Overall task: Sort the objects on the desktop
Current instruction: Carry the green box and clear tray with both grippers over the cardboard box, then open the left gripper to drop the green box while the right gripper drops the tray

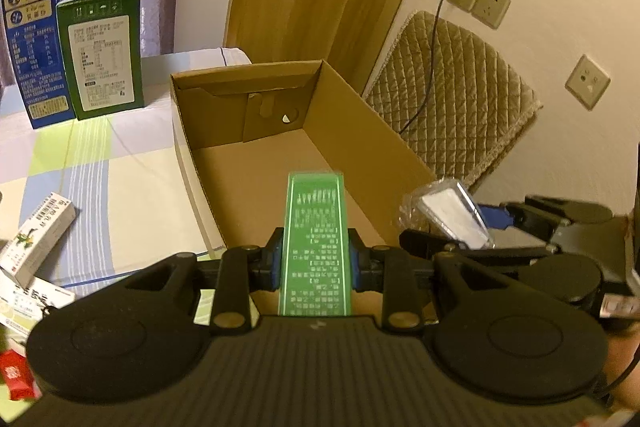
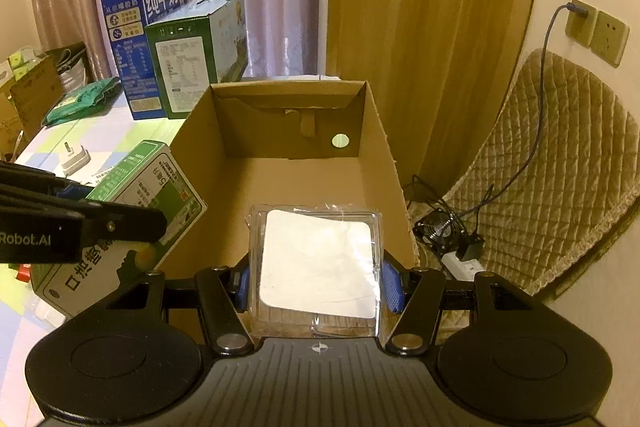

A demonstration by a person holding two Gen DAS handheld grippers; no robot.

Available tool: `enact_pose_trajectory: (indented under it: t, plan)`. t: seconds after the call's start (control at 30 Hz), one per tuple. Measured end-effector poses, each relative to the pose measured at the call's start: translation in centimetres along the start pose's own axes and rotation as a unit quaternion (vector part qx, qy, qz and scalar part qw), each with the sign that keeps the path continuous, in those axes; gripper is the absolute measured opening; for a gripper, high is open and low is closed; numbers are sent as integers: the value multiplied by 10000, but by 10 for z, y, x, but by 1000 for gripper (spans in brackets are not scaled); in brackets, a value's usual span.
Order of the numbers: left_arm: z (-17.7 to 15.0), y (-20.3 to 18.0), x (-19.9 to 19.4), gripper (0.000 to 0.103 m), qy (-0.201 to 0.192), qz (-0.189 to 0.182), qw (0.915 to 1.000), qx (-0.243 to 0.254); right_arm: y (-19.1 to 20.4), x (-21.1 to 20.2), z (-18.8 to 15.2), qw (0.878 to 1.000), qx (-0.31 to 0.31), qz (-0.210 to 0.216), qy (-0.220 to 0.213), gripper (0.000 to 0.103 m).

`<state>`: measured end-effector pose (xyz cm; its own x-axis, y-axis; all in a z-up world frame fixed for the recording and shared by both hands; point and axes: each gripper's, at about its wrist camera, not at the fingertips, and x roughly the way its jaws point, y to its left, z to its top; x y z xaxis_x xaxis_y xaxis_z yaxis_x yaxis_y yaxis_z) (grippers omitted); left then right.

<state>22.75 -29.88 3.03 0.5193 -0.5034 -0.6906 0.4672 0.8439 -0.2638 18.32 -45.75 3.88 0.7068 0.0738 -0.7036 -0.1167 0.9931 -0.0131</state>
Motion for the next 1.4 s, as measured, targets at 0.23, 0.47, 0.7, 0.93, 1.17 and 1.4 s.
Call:
enact_pose_trajectory:
  t: [0.23, 0.47, 0.7, 0.93, 1.17, 1.4]
  plan:
    - [5, 3, -2, 24, -175, -55, 9997, -181, 3, 1, 0, 10000, -29, 3, 8, 56]
    - [7, 3, -16, 24, -286, 8, 9996, 9, 4, 1, 1, 10000, -38, -6, 5, 56]
    - [-1, 10, -24, 25, -261, 176, 9994, 150, 8, 1, 2, 10000, 12, 30, 12, 57]
    - [-14, 25, -31, 34, -239, 310, 9992, 107, 11, -3, 5, 9997, 102, 192, -115, 67]
    - [-29, 36, -43, 60, -253, 535, 9981, 174, 18, -12, 4, 9997, 47, 155, -179, 77]
    - [-44, 44, -60, 85, -295, 688, 9971, 151, 27, -23, -7, 9998, 35, 119, -131, 88]
